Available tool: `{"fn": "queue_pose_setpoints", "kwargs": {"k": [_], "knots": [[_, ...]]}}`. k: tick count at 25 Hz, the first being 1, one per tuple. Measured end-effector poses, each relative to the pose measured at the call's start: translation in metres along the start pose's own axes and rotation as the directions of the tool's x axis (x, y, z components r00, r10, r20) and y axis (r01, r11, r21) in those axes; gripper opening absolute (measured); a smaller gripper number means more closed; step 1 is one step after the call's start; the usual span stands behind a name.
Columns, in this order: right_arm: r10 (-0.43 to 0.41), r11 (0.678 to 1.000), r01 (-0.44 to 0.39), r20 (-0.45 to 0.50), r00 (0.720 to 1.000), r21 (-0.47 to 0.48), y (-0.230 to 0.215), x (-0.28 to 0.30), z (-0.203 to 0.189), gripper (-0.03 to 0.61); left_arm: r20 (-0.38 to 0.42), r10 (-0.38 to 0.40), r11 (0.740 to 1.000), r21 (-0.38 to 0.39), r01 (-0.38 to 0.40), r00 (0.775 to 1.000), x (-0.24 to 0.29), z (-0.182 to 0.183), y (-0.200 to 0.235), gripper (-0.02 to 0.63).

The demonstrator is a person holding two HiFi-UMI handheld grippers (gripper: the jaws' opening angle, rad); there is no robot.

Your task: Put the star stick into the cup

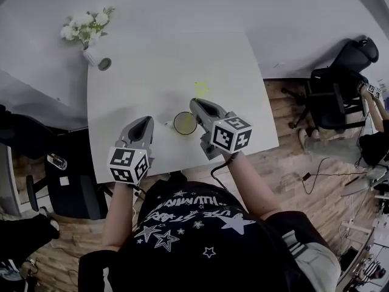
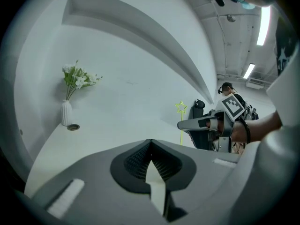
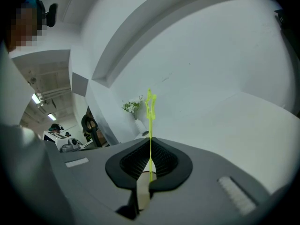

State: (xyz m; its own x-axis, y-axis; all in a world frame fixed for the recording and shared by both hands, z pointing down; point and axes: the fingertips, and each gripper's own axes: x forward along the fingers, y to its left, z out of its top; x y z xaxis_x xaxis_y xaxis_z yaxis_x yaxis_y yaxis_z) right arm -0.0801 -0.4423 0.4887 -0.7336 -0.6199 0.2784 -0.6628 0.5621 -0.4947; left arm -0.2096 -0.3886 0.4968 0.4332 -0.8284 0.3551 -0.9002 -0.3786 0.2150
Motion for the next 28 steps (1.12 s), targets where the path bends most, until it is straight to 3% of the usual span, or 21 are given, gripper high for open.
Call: {"fn": "queue_pose_setpoints", "kwargs": {"k": [17, 22, 28], "knots": [[-0.072, 0.997, 0.072, 0.001, 0.997, 0.009, -0.020, 0.003, -0.002, 0.035, 0.005, -0.008, 1.000, 0.012, 0.008, 1.000, -0.001, 0.001, -0.001, 0.003], [-0.065, 0.997, 0.065, -0.012, 0.998, 0.029, -0.020, 0.001, -0.008, 0.114, 0.004, 0.003, 1.000, 0.007, -0.003, 1.000, -0.005, -0.001, -0.002, 0.003], [-0.073, 0.996, 0.074, -0.016, 0.997, 0.041, -0.021, -0.011, -0.015, 0.144, 0.005, 0.012, 1.000, 0.006, -0.012, 1.000, -0.013, -0.005, -0.007, 0.003]]}}
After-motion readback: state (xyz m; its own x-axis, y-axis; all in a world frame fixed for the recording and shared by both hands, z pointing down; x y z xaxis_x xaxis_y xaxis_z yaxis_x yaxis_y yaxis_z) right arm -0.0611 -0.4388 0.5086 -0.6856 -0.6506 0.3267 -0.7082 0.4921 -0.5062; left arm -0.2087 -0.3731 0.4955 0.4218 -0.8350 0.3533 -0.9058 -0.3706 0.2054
